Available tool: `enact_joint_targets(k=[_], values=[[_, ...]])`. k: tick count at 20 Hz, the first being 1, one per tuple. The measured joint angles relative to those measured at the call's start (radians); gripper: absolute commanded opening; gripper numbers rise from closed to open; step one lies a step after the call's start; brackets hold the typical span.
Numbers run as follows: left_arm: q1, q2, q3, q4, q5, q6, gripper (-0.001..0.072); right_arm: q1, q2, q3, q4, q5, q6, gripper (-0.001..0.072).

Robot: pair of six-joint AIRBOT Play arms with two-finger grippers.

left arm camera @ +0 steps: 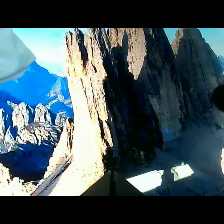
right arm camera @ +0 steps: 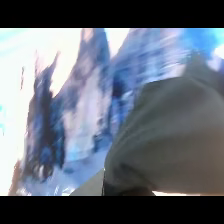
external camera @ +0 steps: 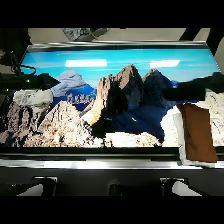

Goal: Fold the shirts.

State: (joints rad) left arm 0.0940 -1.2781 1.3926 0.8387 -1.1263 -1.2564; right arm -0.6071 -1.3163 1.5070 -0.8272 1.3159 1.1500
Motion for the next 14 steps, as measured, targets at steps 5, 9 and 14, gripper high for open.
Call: enact_joint_targets(k=[5, 9, 14], values=[[-0.005, 0.0, 0.0, 0.0, 0.0, 0.002, 0.0031, -0.137, 0.042, 0.011, -0.009, 0.027, 0.066, 0.0045], [-0.007, 0.0, 0.0, 0.0, 0.0, 0.013, 0.0031, -0.243, 0.083, 0.013, -0.012, 0.102, 0.091, 0.0045], [-0.007, 0.0, 0.0, 0.0, 0.006, 0.018, 0.0031, -0.338, 0.109, 0.008, -0.091, 0.379, 0.094, 0.0046]])
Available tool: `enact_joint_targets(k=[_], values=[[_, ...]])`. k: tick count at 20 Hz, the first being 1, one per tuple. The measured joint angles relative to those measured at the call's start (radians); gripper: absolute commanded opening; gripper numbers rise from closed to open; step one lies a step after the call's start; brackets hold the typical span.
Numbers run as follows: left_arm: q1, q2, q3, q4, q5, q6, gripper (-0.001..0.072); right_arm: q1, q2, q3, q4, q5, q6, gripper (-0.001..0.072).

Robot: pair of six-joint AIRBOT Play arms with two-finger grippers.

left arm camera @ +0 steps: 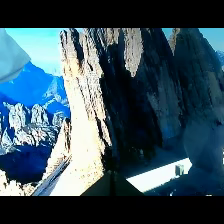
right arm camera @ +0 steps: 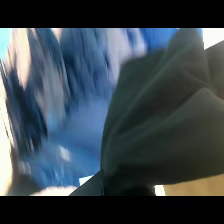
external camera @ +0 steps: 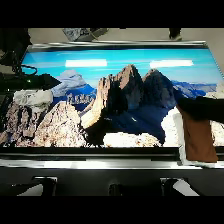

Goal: Fold the shirts.

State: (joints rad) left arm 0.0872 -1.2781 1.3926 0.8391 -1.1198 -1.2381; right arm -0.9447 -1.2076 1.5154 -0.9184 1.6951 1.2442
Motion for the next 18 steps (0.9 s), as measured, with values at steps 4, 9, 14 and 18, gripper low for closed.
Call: enact_joint_targets(k=[4, 9, 14, 18], values=[[-0.001, 0.001, 0.0, 0.0, 0.008, 0.001, 0.0032, -0.022, 0.026, -0.099, -0.202, 0.104, -0.015, 0.0045], [-0.001, 0.004, 0.0, -0.001, 0.008, 0.004, 0.0032, -0.027, 0.049, -0.36, -0.439, 0.1, -0.056, 0.0233], [-0.001, 0.01, 0.011, 0.0, 0.001, 0.005, 0.003, -0.028, 0.056, -0.436, -0.527, -0.021, -0.123, 0.0678], [-0.001, 0.015, 0.143, 0.026, -0.026, 0.001, 0.0027, -0.025, 0.058, -0.211, -0.51, -0.194, -0.203, 0.066]])
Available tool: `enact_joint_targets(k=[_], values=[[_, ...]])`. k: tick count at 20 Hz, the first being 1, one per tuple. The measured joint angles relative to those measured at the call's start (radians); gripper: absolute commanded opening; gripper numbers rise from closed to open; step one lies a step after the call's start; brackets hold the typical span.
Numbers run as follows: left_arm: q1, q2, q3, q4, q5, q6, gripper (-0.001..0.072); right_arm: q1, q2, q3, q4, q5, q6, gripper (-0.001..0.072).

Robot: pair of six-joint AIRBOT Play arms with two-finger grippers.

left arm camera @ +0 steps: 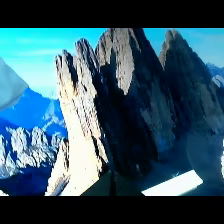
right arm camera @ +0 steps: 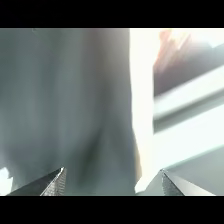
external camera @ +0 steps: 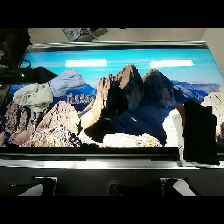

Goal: Fold the shirts.

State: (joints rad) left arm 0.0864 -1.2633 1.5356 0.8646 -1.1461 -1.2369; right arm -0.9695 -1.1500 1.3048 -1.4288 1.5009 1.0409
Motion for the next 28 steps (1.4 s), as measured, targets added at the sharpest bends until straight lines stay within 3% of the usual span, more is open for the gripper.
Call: enact_joint_targets(k=[2, 4, 5, 7, 8, 11, 15, 28], values=[[-0.028, -0.006, 0.1, 0.128, -0.002, -0.05, 0.0029, 0.047, 0.0, 0.14, 0.064, -0.119, -0.019, 0.066], [-0.08, -0.018, 0.167, 0.347, -0.014, -0.14, 0.0045, 0.156, 0.0, 0.229, 0.105, -0.193, -0.029, 0.0662], [-0.104, -0.026, 0.183, 0.447, -0.029, -0.179, 0.0151, 0.227, -0.004, 0.254, 0.121, -0.201, -0.028, 0.0664], [-0.139, -0.042, 0.177, 0.595, -0.09, -0.238, 0.0492, 0.398, -0.022, 0.269, 0.135, -0.168, 0.004, 0.0681], [-0.152, -0.047, 0.146, 0.642, -0.141, -0.265, 0.0548, 0.483, -0.031, 0.255, 0.136, -0.146, 0.016, 0.0681], [-0.172, -0.03, -0.051, 0.694, -0.255, -0.293, 0.0547, 0.731, -0.052, 0.139, 0.138, -0.087, 0.044, 0.0685], [-0.181, 0.031, -0.287, 0.702, -0.233, -0.328, 0.0545, 0.936, -0.06, 0.0, 0.126, -0.075, 0.108, 0.0687], [-0.183, 0.054, -0.385, 0.706, -0.174, -0.357, 0.0545, 1.032, -0.062, -0.059, 0.105, -0.06, 0.159, 0.068]])
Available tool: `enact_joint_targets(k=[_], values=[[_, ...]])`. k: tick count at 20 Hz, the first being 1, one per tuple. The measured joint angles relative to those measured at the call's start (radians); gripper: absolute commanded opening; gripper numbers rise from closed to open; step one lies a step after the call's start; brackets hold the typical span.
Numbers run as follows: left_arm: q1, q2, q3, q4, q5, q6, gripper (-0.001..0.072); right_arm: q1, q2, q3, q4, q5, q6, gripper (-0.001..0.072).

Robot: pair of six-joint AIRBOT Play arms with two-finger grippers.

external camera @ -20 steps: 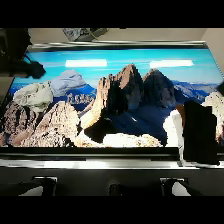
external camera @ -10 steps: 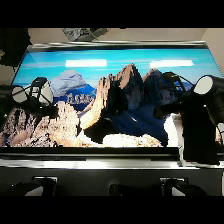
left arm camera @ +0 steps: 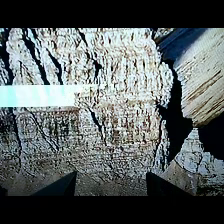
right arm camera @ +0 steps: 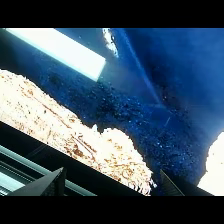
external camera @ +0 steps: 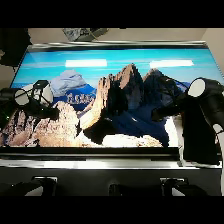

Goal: Fold the shirts.

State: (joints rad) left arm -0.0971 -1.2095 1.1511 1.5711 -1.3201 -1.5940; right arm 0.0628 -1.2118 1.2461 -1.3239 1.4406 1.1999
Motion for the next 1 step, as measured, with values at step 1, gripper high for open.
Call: enact_joint_targets(k=[1], values=[[0.0, 0.0, -0.001, 0.0, 0.0, 0.0, 0.0545, 0.001, 0.0, 0.0, 0.0, 0.0, 0.001, 0.068]])
